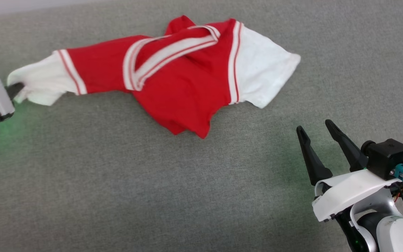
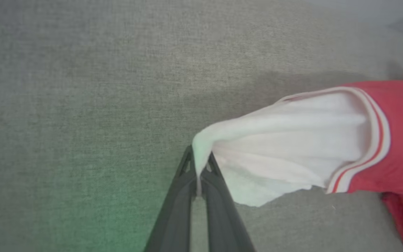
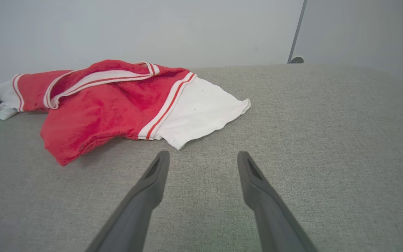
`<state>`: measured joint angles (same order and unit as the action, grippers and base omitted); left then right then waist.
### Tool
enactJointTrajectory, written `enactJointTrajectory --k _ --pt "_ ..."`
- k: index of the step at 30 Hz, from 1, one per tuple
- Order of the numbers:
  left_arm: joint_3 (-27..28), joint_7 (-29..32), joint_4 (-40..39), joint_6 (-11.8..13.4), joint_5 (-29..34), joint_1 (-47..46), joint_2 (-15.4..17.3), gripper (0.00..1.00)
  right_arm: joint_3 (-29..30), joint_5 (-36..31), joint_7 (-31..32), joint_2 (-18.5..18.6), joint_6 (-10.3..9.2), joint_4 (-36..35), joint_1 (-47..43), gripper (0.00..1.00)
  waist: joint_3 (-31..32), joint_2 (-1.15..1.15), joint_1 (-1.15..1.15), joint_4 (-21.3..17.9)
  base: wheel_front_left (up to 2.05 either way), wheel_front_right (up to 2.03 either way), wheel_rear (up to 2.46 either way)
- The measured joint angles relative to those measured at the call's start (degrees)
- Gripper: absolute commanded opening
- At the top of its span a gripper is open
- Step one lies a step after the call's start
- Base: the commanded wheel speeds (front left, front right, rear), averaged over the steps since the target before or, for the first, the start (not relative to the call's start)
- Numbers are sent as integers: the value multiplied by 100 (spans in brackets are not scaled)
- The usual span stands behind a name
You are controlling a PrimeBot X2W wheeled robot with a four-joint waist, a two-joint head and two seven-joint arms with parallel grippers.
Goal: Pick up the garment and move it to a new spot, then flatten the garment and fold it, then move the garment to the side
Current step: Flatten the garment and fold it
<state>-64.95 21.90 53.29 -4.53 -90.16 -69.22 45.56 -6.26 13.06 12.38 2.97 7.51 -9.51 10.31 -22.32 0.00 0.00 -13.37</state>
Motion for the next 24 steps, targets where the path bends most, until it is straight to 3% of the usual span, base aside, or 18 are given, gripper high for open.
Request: enactJointTrajectory --k 2,4,5,6,7,11,14,18,24 --pt "-18 -27 175 -11 23 21 -41 4 -2 -1 -1 -1 0 -13 -1 100 -61 0 0 -35 0 0 0" --pt "-8 -64 294 -78 23 21 -75 39 -1 -2 -2 -1 0 -30 -1 100 -113 0 0 -63 0 0 0" --pt "-13 -126 339 -109 52 15 -82 49 2 -3 -2 0 0 -35 -1 100 -134 0 0 -71 0 0 0" --pt "-38 -204 356 -158 125 -1 -96 92 5 -5 -1 0 0 -41 -1 100 -151 0 0 -71 0 0 0" --pt "-54 -254 367 -189 165 -11 -110 100 8 -15 1 0 0 -43 1 100 -158 0 0 -61 0 0 0" --pt "-279 -606 311 -260 575 -93 -118 100 -2 -46 33 -1 0 -46 54 100 -135 0 0 33 0 0 0" --pt "-558 -981 29 -279 1216 -164 14 100 -13 -51 60 -1 0 -34 82 100 -73 0 0 126 0 0 0" --pt "-735 -1332 -871 -287 1969 -287 271 100 -9 -65 98 -3 0 -18 80 100 39 0 0 254 0 0 0" --pt "-823 -1340 -2307 -288 3125 -413 647 100 12 -96 140 -3 0 -46 49 100 205 0 0 427 0 0 0"
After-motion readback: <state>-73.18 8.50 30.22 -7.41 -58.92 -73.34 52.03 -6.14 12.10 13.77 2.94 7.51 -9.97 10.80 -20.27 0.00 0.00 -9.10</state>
